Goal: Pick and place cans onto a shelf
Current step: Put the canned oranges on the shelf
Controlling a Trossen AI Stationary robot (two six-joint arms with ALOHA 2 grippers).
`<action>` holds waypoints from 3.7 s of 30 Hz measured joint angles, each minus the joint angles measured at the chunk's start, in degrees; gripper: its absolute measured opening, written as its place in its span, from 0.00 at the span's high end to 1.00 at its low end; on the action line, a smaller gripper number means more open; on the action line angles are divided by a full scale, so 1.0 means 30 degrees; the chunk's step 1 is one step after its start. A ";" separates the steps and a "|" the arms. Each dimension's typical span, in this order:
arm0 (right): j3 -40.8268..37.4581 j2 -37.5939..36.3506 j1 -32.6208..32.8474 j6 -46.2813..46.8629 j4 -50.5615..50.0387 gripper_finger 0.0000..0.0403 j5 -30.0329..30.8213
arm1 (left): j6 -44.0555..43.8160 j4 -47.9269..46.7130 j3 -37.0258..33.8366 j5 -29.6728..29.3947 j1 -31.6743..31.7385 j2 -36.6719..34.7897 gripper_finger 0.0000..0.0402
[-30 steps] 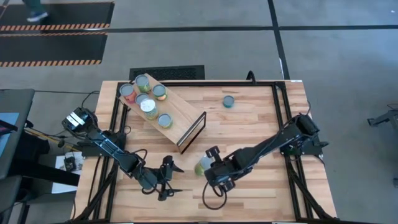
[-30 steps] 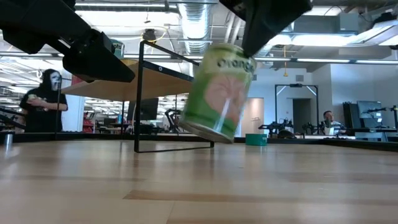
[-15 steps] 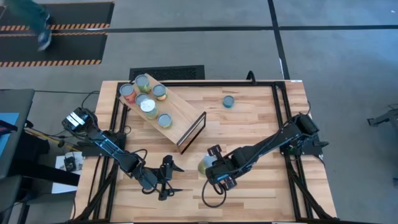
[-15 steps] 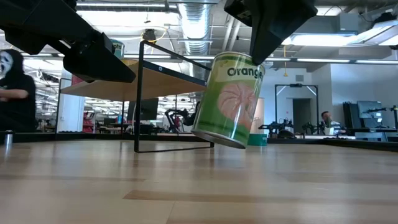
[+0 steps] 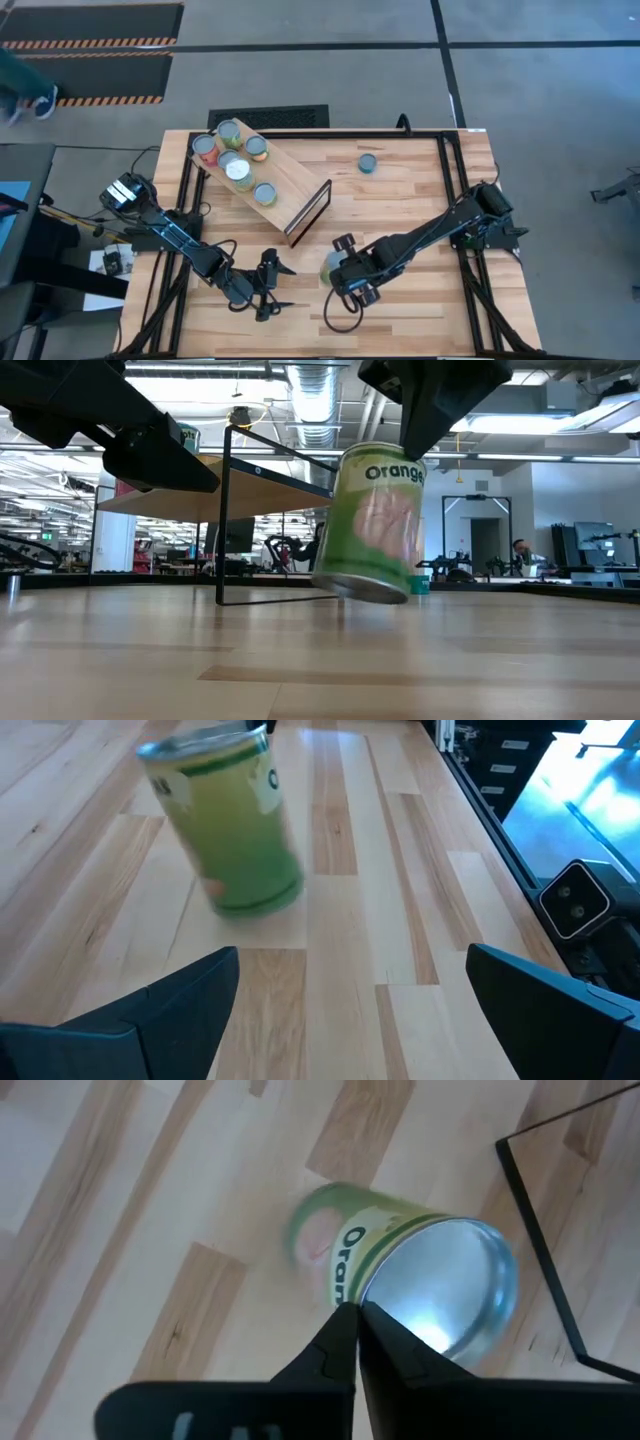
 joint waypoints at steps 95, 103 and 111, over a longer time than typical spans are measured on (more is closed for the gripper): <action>-2.3802 -1.7486 -0.2959 -0.2237 2.8996 0.98 -0.0015 | 1.2138 -1.2161 1.5274 0.3390 0.3731 0.8029 0.61; -2.3802 -1.7486 -0.2959 -0.2273 2.9105 0.98 -0.0015 | 1.3271 -1.2192 1.5269 0.3162 0.3767 0.8212 0.93; -2.3802 -1.7486 -0.2959 -0.2266 2.9097 0.98 -0.0015 | 1.3420 -1.3737 1.6678 0.4052 0.3722 0.7554 0.99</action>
